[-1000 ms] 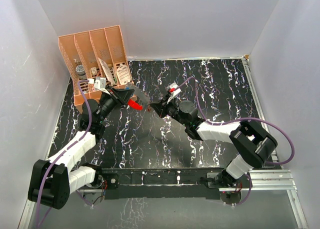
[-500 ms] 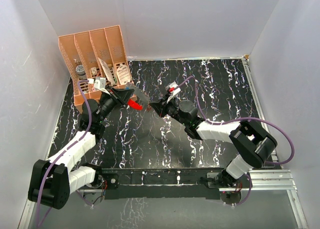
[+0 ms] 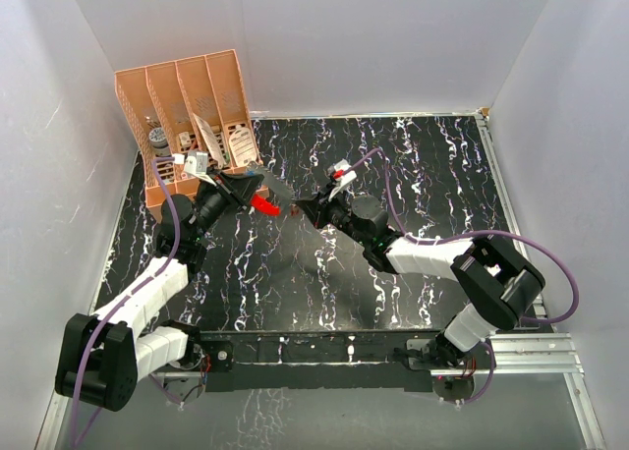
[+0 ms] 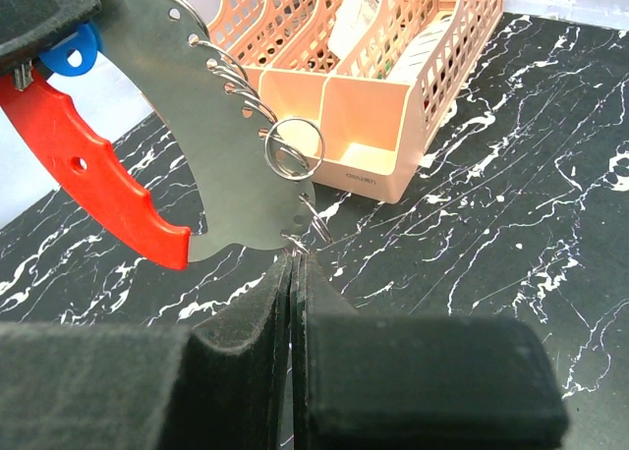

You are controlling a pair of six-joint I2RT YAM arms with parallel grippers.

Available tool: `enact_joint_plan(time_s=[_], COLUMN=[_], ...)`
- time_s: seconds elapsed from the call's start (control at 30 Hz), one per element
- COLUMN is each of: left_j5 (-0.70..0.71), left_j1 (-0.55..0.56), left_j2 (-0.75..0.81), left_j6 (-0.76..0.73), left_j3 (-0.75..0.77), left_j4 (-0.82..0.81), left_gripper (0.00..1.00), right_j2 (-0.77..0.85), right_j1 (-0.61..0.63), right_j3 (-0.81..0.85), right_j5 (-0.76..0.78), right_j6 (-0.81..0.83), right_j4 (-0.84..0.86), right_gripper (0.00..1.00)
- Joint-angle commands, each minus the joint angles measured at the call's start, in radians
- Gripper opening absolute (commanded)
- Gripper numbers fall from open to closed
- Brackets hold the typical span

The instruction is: Put the keys on the keyring

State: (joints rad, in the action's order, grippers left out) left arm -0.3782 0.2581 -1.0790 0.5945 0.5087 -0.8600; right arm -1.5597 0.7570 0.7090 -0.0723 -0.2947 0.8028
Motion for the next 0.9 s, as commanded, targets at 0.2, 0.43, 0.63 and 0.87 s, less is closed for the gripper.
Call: enact_joint_plan(time_s=[0.2, 0.43, 0.63, 0.87], left_j5=[-0.016, -0.017, -0.019, -0.023], left_j1=[-0.004, -0.004, -0.004, -0.004], left_j2=[0.016, 0.017, 0.013, 0.010], left_j6=[0.001, 0.000, 0.001, 0.000], left_j3=[0.037, 0.036, 0.036, 0.037], left_j4=[-0.050, -0.050, -0.054, -0.053], left_gripper=[0.00, 0.00, 0.00, 0.00], right_j2=[0.012, 0.018, 0.024, 0.028], right_j1=[-0.007, -0.013, -0.015, -0.015], right_j3=[0.043, 0.046, 0.051, 0.059], right_j5=[0.019, 0.013, 0.007, 0.000], right_j6=[0.001, 0.005, 0.007, 0.008], right_j4=[0.024, 0.023, 0.021, 0.016], right_gripper=[0.00, 0.00, 0.00, 0.00])
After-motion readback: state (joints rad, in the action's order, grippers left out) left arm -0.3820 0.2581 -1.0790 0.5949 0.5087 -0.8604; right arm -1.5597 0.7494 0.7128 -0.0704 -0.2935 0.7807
